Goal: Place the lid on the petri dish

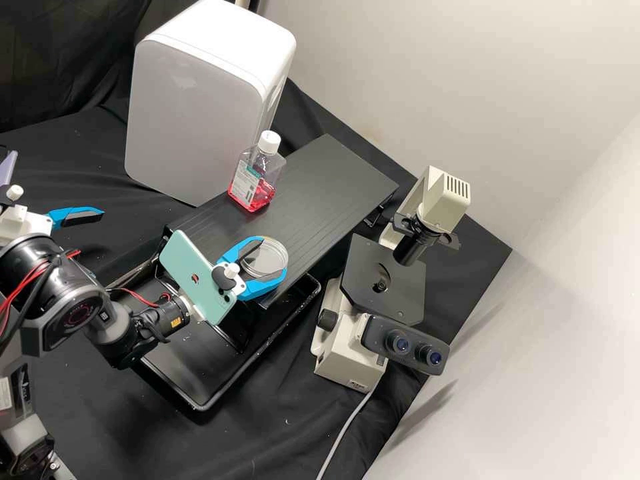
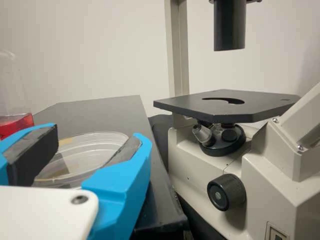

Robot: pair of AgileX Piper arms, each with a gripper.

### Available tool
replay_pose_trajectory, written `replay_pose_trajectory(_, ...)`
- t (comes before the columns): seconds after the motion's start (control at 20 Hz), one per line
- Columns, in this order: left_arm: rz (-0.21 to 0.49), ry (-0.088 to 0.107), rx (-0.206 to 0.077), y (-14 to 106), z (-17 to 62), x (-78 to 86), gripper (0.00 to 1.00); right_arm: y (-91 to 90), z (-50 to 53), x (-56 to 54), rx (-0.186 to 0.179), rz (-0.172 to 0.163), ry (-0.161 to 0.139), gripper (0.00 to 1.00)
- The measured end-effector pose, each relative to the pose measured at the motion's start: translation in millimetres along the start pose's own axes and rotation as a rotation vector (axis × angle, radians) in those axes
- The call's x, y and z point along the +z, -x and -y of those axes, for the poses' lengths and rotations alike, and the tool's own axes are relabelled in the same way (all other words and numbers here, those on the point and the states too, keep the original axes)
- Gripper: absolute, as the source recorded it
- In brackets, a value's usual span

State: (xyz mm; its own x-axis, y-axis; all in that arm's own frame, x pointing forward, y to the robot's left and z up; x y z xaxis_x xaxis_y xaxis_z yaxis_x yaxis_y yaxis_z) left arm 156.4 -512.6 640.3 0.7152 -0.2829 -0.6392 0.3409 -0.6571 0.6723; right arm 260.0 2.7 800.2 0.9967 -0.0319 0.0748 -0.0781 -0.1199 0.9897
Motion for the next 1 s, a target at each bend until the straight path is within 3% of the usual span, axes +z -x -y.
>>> replay_pose_trajectory(0.1, -0.001, 0.0, 0.0, 0.0, 0.0, -0.1, 1.0, 0.0, 0.0, 0.1, 0.004, 0.003, -0.003, 0.0)
replay_pose_trajectory(0.15, -0.007, 0.003, 0.001, 0.0, -0.1, -0.6, 1.0, 0.0, -0.1, 0.1, 0.005, 0.004, -0.003, 1.0)
replay_pose_trajectory(0.3, -0.015, 0.006, 0.003, 0.0, -0.3, -1.3, 1.0, 0.1, -0.2, 0.2, 0.008, 0.007, 0.0, 1.0)
replay_pose_trajectory(0.45, -0.015, 0.006, 0.003, 0.0, -0.3, -1.3, 1.0, 3.5, -2.2, -3.4, 0.027, 0.005, 0.036, 1.0)
replay_pose_trajectory(0.6, -0.019, -0.002, 0.004, 0.0, -0.4, -1.7, 1.0, 10.4, -6.7, -6.4, 0.046, 0.003, 0.053, 1.0)
replay_pose_trajectory(1.0, -0.037, 0.003, 0.008, 0.1, -0.7, -3.4, 1.0, 17.0, -10.6, -10.2, 0.058, -0.009, 0.064, 1.0)
